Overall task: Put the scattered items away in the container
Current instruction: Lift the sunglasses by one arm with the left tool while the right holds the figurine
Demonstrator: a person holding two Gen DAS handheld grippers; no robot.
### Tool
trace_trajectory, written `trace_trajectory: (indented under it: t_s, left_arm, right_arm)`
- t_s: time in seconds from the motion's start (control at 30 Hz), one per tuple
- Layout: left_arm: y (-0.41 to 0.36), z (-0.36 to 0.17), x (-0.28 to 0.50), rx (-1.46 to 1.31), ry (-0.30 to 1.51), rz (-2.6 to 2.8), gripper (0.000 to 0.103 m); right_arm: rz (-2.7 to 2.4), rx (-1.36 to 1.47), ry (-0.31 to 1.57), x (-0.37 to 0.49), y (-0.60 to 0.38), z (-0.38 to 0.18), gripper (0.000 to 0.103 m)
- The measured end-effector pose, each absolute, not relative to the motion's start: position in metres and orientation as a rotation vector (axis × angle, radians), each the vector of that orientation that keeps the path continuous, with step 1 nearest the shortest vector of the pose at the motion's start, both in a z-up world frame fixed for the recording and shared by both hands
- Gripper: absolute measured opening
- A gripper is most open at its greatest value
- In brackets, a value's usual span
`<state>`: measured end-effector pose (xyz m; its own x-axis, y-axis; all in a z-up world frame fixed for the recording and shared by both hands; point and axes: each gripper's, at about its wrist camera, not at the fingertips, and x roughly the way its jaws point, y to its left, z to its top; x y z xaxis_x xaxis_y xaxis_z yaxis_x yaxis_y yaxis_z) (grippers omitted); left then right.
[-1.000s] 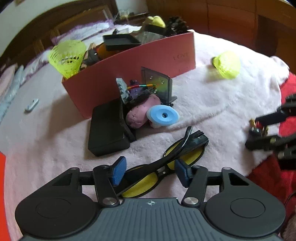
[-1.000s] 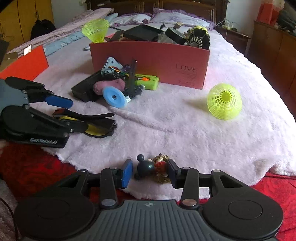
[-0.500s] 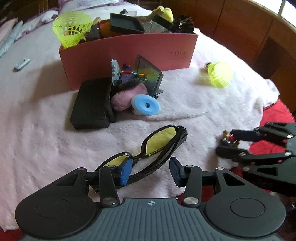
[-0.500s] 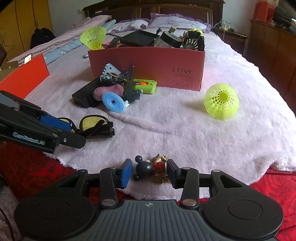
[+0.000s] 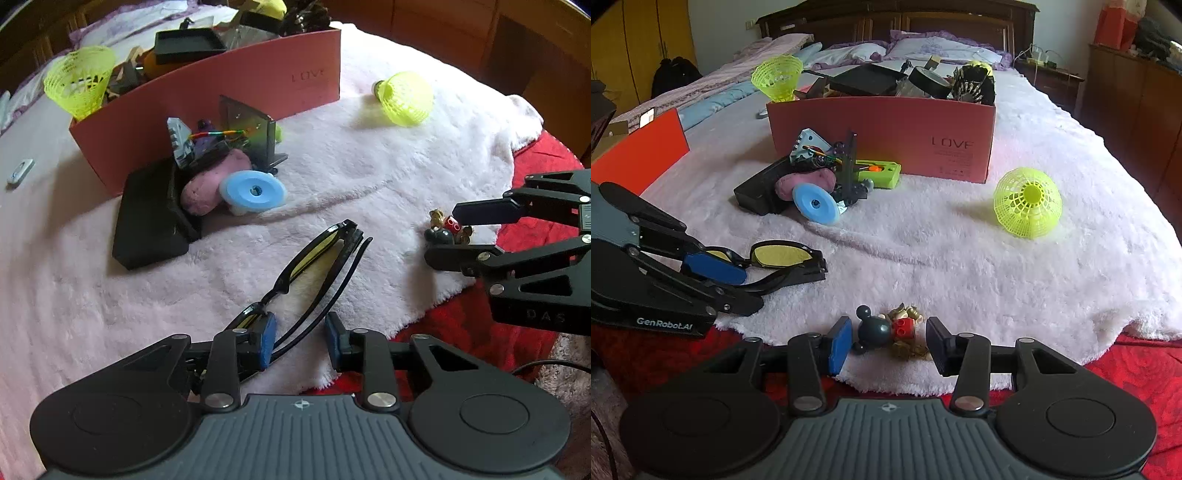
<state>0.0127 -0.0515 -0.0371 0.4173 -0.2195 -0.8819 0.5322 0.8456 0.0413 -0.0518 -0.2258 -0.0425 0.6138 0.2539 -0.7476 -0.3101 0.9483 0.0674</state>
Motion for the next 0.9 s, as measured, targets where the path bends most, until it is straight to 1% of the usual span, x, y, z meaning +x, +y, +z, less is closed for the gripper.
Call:
trace_trajectory:
  t_s: [0.07, 0.2, 0.37, 0.43, 0.57, 0.6, 0.63, 0.67, 0.77, 0.83, 0.9]
  left_arm:
    - [-0.049, -0.035, 0.013, 0.318, 1.027, -0.466, 0.027]
    - [-0.041, -0.027, 0.013, 0.283, 0.973, -0.397, 0.013]
    - [-0.030, -0.020, 0.013, 0.243, 0.960, -0.381, 0.013]
    - [-0.027, -0.019, 0.012, 0.229, 0.961, -0.385, 0.015]
    - [-0.022, -0.017, 0.014, 0.205, 0.961, -0.397, 0.028]
    - [-0.021, -0.016, 0.013, 0.205, 0.956, -0.397, 0.037]
    - [-0.021, -0.016, 0.013, 0.216, 0.948, -0.390, 0.051]
    - [-0.021, -0.015, 0.013, 0.231, 0.938, -0.380, 0.056]
    - [-0.020, -0.013, 0.015, 0.263, 0.919, -0.378, 0.060]
    - [-0.018, -0.016, 0.019, 0.271, 0.925, -0.377, 0.073]
    - [-0.018, -0.022, 0.026, 0.282, 0.940, -0.373, 0.074]
  right_arm:
    - [0.324, -0.076, 0.852, -0.052, -0.225, -0.043, 0.047]
    - [0.317, -0.101, 0.844, -0.054, -0.224, -0.042, 0.048]
    - [0.319, -0.119, 0.843, -0.054, -0.223, -0.042, 0.050]
    - [0.320, -0.124, 0.846, -0.054, -0.222, -0.042, 0.050]
    - [0.322, -0.136, 0.843, -0.054, -0.221, -0.042, 0.051]
    - [0.322, -0.135, 0.844, -0.054, -0.221, -0.042, 0.051]
    - [0.321, -0.135, 0.846, -0.054, -0.221, -0.042, 0.051]
    - [0.319, -0.134, 0.848, -0.054, -0.221, -0.043, 0.051]
    - [0.317, -0.132, 0.851, -0.054, -0.221, -0.044, 0.052]
    - [0.318, -0.133, 0.852, -0.054, -0.221, -0.044, 0.053]
    - [0.320, -0.135, 0.852, -0.054, -0.220, -0.045, 0.053]
